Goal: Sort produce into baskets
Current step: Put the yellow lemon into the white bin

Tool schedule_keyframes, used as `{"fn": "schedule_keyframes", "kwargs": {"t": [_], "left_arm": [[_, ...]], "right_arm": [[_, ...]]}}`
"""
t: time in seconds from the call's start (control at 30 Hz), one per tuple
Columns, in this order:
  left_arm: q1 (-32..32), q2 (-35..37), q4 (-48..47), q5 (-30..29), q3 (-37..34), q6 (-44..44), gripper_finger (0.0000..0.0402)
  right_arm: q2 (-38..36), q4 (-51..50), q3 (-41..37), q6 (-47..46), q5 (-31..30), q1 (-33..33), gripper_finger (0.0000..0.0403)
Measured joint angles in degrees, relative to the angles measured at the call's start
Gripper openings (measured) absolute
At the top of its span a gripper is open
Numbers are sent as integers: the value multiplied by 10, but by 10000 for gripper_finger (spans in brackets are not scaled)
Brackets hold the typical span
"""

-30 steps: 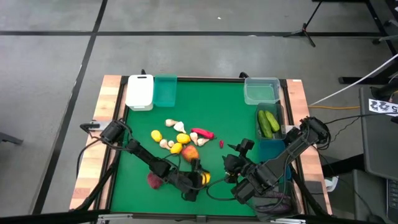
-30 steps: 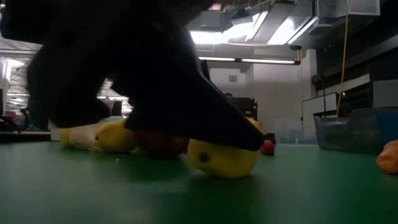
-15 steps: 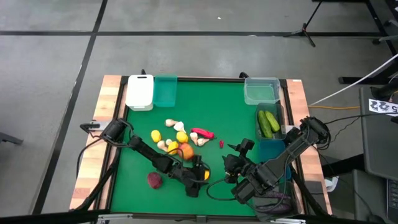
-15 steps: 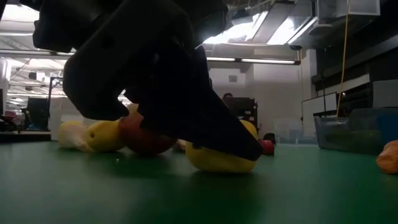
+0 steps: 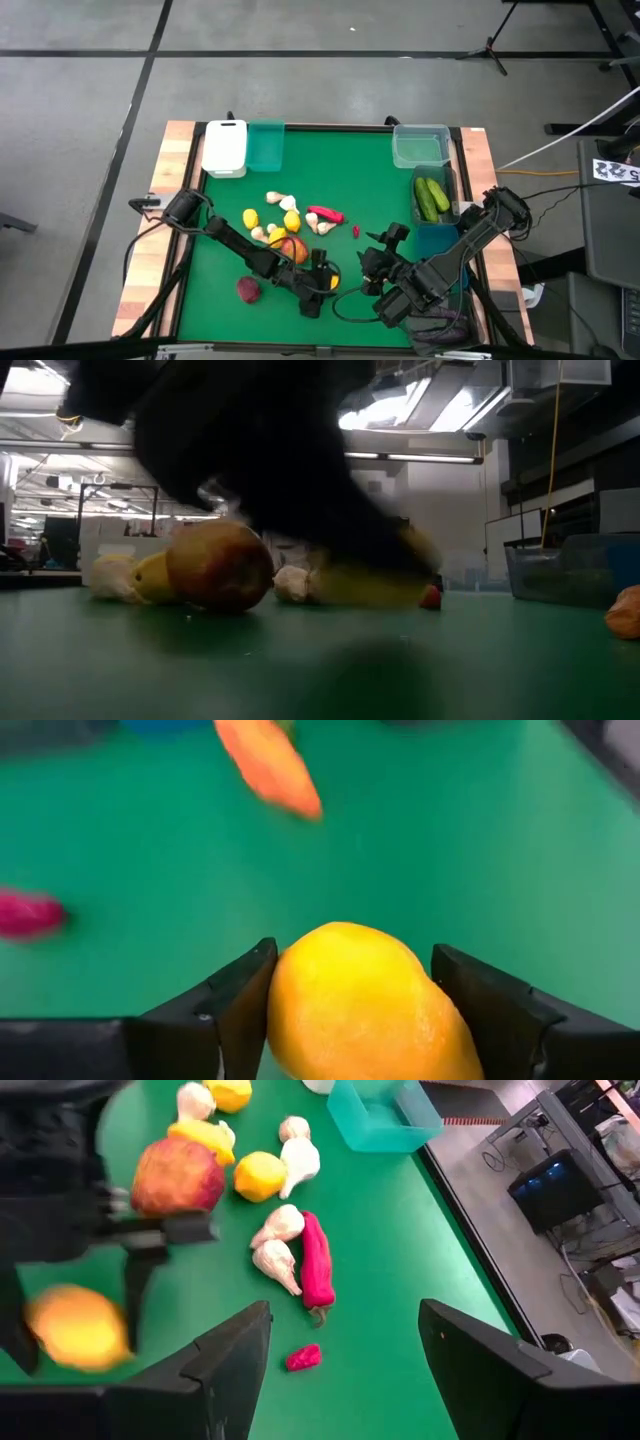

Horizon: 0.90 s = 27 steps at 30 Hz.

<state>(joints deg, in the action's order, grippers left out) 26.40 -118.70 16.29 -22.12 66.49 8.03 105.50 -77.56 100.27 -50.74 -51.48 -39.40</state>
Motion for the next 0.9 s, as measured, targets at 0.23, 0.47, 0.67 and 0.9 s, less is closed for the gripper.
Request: {"fn": "schedule_keyframes", "kwargs": {"t": [0.23, 0.47, 0.67, 0.9], "left_arm": [[-39, 24, -31, -22, 17, -36, 244], [-109, 144, -153, -68, -14, -57, 244], [-217, 303, -159, -112, -132, -27, 244], [-359, 492, -160, -253, -276, 9, 244]], "right_arm": [[0, -44, 84, 15, 1, -4, 257], [0, -119, 217, 10, -8, -50, 257], [0, -124, 283, 13, -39, -102, 257], [1, -125, 289, 12, -50, -141, 257]]}}
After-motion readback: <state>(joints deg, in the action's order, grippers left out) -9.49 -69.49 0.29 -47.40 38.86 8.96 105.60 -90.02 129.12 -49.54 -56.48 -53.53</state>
